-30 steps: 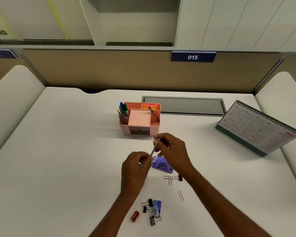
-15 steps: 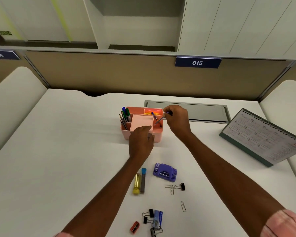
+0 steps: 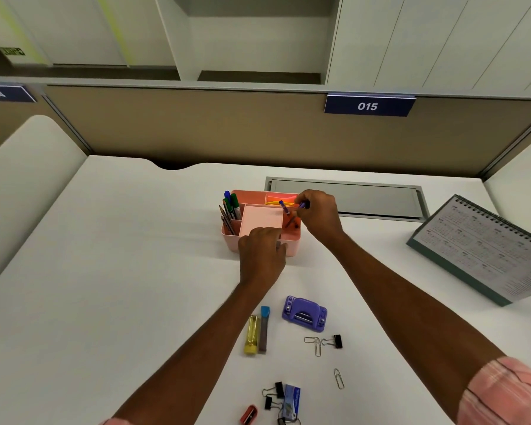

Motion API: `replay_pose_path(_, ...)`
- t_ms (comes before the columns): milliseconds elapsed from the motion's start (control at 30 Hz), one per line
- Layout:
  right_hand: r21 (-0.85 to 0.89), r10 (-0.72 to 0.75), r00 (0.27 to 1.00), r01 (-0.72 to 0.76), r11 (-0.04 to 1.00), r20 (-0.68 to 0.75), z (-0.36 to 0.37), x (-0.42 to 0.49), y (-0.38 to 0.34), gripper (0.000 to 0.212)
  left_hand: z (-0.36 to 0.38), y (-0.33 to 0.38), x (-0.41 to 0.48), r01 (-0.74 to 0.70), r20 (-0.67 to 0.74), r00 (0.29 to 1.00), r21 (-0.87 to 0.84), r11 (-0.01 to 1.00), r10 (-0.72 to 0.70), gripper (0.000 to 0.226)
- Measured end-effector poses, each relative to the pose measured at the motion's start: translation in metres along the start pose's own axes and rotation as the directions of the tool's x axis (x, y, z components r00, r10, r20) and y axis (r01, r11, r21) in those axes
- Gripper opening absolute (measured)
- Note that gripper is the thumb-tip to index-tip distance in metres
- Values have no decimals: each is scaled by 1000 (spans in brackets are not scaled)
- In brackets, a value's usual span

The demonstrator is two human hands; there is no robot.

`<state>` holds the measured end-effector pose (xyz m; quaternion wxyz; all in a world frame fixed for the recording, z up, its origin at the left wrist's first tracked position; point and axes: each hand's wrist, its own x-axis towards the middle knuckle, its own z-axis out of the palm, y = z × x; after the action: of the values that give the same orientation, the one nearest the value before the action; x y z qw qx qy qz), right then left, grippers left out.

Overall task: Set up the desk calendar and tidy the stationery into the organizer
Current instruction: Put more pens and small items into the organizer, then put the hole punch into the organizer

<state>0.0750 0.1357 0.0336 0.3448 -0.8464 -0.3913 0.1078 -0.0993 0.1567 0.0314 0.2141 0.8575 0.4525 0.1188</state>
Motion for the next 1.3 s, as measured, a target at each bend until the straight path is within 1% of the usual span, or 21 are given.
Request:
replay_pose_path(133,-1,27,1000,-27,1000,-3,1,4,7,23,-1,-1,3,-13,12,1000,-3,1000,13,43)
replay_pose_path(567,5,109,994,-108,994,-15,4,10,12,24,-2,0,4,-3,9,1000,-64,998,3,45)
replay_pose_path(667,15,132,991,-132,991,-11,0,8,10,31,-2,-2,3,-1,1,1000,-65,998,1,44)
replay_pose_path(733,14,152,988,-152,988,-15,-3,3,10,37,-2,-4,1,16,-2,1000,-97,995,-16,43)
replay_pose_path(800,31,172,984,-171,985,-34,-8,-6,11,41,-2,-7,-3,4,-22,1000,-125,992,-7,41)
replay_pose_path(900,90,214,975,-209,974,-54,-13,-37,17,38,-4,-14,-19,-59,-98,994,-131,990,47,32)
replay_pose_path(967,82,225,974,-222,972,-33,-12,-67,24,33,-4,-19,-32,-84,-165,985,-160,984,58,28)
replay_pose_path(1000,63,219,976,-219,974,5,-12,-83,29,32,-4,-21,-39,-84,-176,983,-175,981,52,27)
replay_pose_path(1067,-2,226,960,-229,973,166,-12,-116,41,35,0,-25,-52,-78,-118,991,-183,980,57,22)
replay_pose_path(1133,-109,257,890,-233,966,376,-14,-149,52,51,7,-28,-63,-63,14,998,-197,978,67,19)
replay_pose_path(1167,-182,260,855,-198,963,449,-14,-166,57,60,10,-29,-67,-53,83,994,-198,979,70,21)
replay_pose_path(1200,-254,247,838,-135,958,487,-12,-181,62,68,13,-30,-72,-42,148,986,-195,980,72,23)
replay_pose_path(1233,-305,217,840,-65,950,497,-9,-194,64,72,17,-31,-76,-34,206,976,-187,982,73,27)
replay_pose_path(1300,-349,147,873,28,937,464,0,-213,66,73,23,-30,-83,-36,295,952,-157,987,81,33)
